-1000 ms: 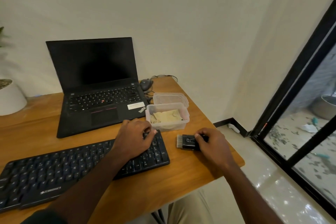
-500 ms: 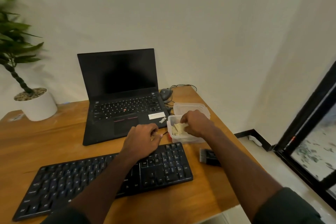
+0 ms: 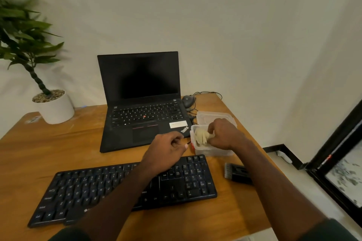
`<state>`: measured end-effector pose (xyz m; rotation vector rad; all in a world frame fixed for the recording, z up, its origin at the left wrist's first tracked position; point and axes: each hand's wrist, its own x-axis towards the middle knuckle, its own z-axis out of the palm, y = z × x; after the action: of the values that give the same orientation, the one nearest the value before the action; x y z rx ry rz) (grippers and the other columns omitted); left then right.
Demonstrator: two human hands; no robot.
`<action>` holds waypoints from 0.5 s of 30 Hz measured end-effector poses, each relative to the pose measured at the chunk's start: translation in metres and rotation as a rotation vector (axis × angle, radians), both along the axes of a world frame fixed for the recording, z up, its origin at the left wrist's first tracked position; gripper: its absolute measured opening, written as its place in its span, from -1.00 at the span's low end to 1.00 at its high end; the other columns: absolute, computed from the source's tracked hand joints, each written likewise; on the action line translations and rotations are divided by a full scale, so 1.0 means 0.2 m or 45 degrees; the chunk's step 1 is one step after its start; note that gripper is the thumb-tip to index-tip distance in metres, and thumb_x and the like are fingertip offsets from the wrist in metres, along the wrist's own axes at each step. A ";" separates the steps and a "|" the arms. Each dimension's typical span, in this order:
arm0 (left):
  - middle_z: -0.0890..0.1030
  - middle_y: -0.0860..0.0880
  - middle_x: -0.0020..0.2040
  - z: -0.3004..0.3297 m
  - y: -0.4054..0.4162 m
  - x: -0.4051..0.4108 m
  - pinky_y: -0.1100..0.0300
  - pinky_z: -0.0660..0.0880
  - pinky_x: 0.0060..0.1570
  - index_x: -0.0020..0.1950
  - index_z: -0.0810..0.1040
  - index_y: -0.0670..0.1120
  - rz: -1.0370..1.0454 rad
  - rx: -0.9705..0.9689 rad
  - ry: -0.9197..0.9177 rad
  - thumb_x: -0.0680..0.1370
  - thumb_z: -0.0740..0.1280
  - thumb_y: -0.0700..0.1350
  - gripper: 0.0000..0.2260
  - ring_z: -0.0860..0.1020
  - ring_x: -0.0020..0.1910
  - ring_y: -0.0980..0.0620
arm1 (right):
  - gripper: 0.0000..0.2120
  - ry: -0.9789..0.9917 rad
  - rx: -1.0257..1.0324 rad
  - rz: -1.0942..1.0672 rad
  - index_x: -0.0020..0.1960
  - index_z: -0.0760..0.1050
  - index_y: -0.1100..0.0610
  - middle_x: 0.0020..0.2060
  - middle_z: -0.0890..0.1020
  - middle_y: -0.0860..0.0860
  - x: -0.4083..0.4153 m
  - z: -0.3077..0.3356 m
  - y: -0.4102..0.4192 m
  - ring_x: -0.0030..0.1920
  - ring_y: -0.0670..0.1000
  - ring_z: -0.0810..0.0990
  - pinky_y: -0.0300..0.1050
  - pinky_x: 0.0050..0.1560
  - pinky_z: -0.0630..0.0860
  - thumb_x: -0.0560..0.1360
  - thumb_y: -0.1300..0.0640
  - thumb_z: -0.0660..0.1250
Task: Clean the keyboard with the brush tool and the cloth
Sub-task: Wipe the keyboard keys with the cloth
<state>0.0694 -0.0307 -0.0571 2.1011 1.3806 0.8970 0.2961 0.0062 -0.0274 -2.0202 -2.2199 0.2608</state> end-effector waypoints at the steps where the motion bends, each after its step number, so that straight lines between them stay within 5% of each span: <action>1: 0.64 0.12 -0.04 0.02 -0.02 0.01 0.24 0.56 0.01 0.17 0.62 0.01 0.002 -0.041 -0.122 0.50 0.45 0.03 -0.73 0.59 -0.03 0.21 | -0.80 0.162 0.071 -0.007 0.00 0.64 0.07 -0.04 0.67 0.01 0.01 0.03 -0.04 0.01 0.03 0.61 -0.05 -0.03 0.56 0.41 0.04 0.50; 5: 0.69 0.02 0.04 0.12 -0.09 0.03 0.17 0.52 0.03 0.14 0.63 -0.02 -0.090 -0.406 -0.645 0.42 0.49 0.17 -0.61 0.63 0.03 0.13 | -0.87 0.906 0.285 -0.055 -0.14 0.53 0.06 -0.25 0.66 -0.05 -0.08 0.13 -0.24 -0.21 -0.06 0.62 -0.15 -0.22 0.51 0.44 0.12 0.49; 9: 0.67 -0.12 0.16 0.15 -0.16 0.01 -0.11 0.53 0.19 0.26 0.58 -0.12 -0.243 -0.868 -1.041 0.43 0.48 0.09 -0.52 0.63 0.16 -0.10 | -0.77 1.704 -0.101 -0.132 0.10 0.56 0.20 -0.09 0.75 0.06 -0.27 0.14 -0.42 -0.11 0.02 0.74 -0.11 -0.25 0.61 0.48 0.19 0.48; 12: 0.65 -0.14 0.20 0.14 -0.21 -0.06 -0.24 0.50 0.25 0.31 0.55 -0.13 -0.219 -0.955 -1.091 0.43 0.53 -0.02 -0.50 0.61 0.21 -0.13 | -0.57 1.805 -0.246 -0.207 0.10 0.55 0.32 -0.07 0.74 0.18 -0.39 0.08 -0.46 -0.10 0.13 0.73 0.11 -0.06 0.68 0.35 0.12 0.58; 15: 0.67 -0.18 0.13 0.12 -0.25 -0.14 -0.15 0.60 0.06 0.25 0.60 -0.13 -0.076 -0.924 -1.086 0.44 0.49 -0.05 -0.60 0.65 0.09 -0.15 | -0.68 1.880 -0.327 -0.199 0.12 0.57 0.27 -0.02 0.73 0.20 -0.45 0.06 -0.46 -0.01 0.18 0.72 0.14 0.02 0.66 0.45 0.15 0.52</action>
<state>0.0411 -0.0814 -0.0326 1.0116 0.9494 0.9146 0.2056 -0.0860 -0.0161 -1.2017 -1.0684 1.4536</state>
